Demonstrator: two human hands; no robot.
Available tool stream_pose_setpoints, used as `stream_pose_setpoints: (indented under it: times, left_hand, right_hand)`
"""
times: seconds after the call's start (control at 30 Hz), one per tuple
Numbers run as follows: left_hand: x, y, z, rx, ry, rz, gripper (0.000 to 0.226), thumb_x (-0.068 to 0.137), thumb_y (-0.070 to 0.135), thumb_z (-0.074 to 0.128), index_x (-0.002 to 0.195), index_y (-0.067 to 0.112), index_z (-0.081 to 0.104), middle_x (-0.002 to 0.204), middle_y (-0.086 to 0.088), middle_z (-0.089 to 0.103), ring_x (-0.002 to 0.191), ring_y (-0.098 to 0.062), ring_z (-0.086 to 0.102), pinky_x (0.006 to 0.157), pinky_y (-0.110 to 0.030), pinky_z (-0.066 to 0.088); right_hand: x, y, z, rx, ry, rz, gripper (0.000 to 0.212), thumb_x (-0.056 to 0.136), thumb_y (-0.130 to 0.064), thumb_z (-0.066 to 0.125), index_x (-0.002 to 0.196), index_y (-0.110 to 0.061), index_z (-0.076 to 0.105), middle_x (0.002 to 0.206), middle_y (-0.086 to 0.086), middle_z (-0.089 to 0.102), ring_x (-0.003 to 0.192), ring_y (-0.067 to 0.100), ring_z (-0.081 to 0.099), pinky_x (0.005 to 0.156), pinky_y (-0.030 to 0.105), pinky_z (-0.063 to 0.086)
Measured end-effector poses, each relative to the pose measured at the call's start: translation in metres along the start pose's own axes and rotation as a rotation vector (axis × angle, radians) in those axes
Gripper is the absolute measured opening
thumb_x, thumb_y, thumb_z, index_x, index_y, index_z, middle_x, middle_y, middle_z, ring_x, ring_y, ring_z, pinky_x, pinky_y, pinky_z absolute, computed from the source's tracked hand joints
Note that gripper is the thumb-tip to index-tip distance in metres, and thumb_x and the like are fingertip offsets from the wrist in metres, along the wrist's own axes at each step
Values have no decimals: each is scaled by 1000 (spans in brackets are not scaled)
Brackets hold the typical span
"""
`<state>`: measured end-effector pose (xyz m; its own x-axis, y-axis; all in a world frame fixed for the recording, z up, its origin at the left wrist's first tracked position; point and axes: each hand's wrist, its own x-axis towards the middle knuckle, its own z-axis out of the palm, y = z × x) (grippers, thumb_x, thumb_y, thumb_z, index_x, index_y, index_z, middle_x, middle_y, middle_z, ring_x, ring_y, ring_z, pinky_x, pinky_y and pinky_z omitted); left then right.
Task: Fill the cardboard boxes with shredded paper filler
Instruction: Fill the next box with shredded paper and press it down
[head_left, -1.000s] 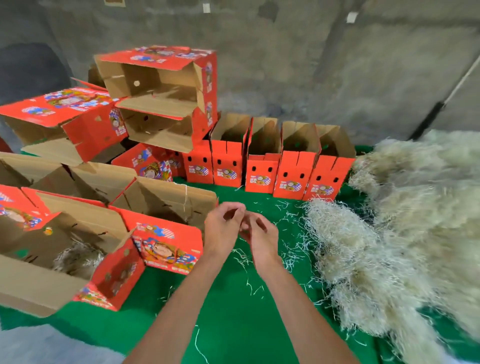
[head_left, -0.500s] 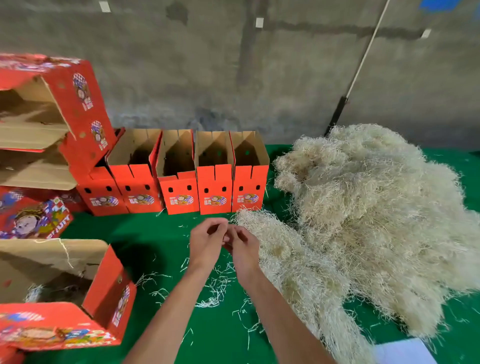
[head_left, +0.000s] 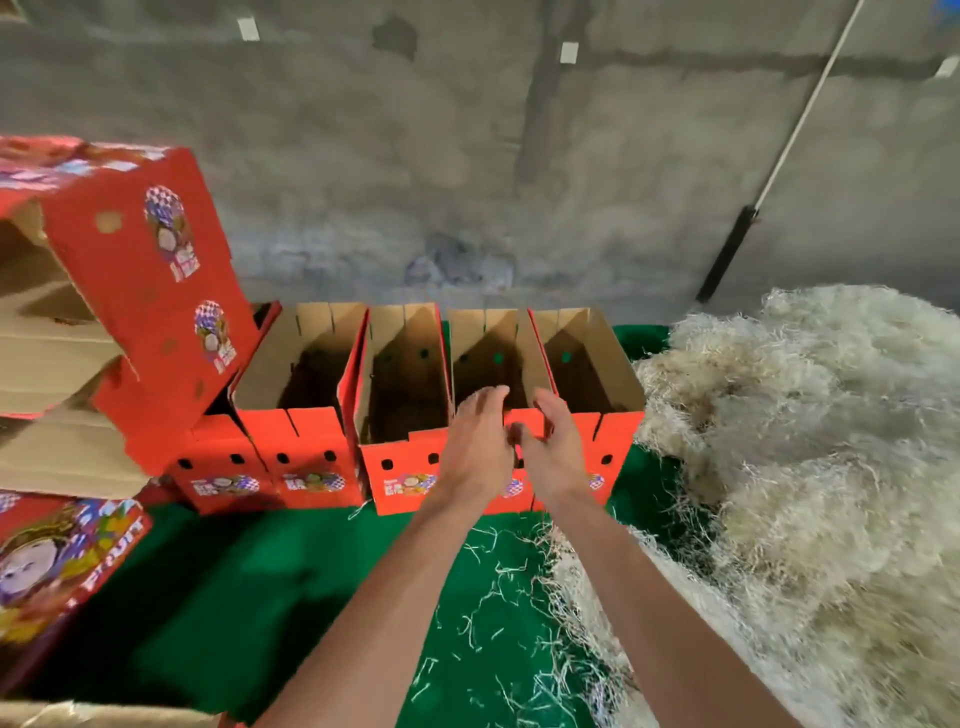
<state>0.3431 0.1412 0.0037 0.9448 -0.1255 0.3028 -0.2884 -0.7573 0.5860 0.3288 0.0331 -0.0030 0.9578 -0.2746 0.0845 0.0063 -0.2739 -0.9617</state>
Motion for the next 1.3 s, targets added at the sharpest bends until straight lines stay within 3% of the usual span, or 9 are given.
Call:
stream_pose_setpoints:
  times: [0.13,0.23,0.3,0.47,0.57,0.77,0.97,1.17,1.3]
  left_hand:
    - [38,-21,28,320,-184,75,62,87,13,63,145,12,42,143,-9,52,134,-27,46,116,-41,29]
    - [49,-22,40,453,-216,63,37,88,19,63,125,19,55,119,-3,67,116,-25,60,105,-40,38]
    - [53,-23,42,439,-191,71,24,92,19,59,116,21,60,114,-1,69,112,-25,61,100,-39,41]
    - [46,-19,32,383,-212,90,19,92,14,53,104,19,66,107,-4,72,107,-28,64,93,-38,43]
    - [29,-9,22,334,-241,79,18,91,10,53,101,14,67,105,-10,72,102,-32,64,91,-38,45]
    - [-36,19,4,253,-331,13,17,89,4,54,101,9,64,105,-14,67,103,-35,62,86,-43,51]
    - [-118,44,-16,224,-412,4,8,86,5,57,90,11,61,96,-13,66,93,-34,64,82,-43,54]
    - [-203,74,-40,270,-455,-18,9,86,3,55,81,11,54,91,-13,63,87,-35,63,74,-43,53]
    - [-263,85,-54,355,-472,-70,7,87,5,54,82,10,55,87,-8,60,86,-32,64,75,-43,54]
  right_hand:
    - [40,14,4,-245,-141,-35,66,91,4,52,151,-19,39,151,2,47,115,18,54,113,39,40]
    - [52,26,8,-405,-207,-45,67,90,4,49,152,-17,37,153,6,45,137,25,46,114,43,39]
    - [54,31,9,-465,-196,-68,61,89,2,49,147,-14,43,148,9,49,136,29,47,110,44,41]
    - [49,30,2,-527,-119,-162,22,96,-13,50,107,-11,70,108,12,68,100,33,63,82,40,51]
    - [36,27,-8,-573,-26,-205,35,103,-31,48,76,-11,58,83,14,68,78,38,61,61,38,42]
    - [-19,24,-35,-690,6,-200,47,101,-38,52,59,-17,45,58,7,56,59,36,56,53,31,30]
    - [-98,28,-64,-907,4,-242,44,99,-48,47,80,-17,70,77,13,70,75,37,66,62,35,48]
    - [-186,24,-98,-913,-75,-310,46,100,-50,45,77,-20,72,66,6,66,63,29,58,54,31,42]
    - [-244,15,-116,-957,-152,-372,48,101,-50,42,76,-21,71,64,3,64,58,22,59,52,28,50]
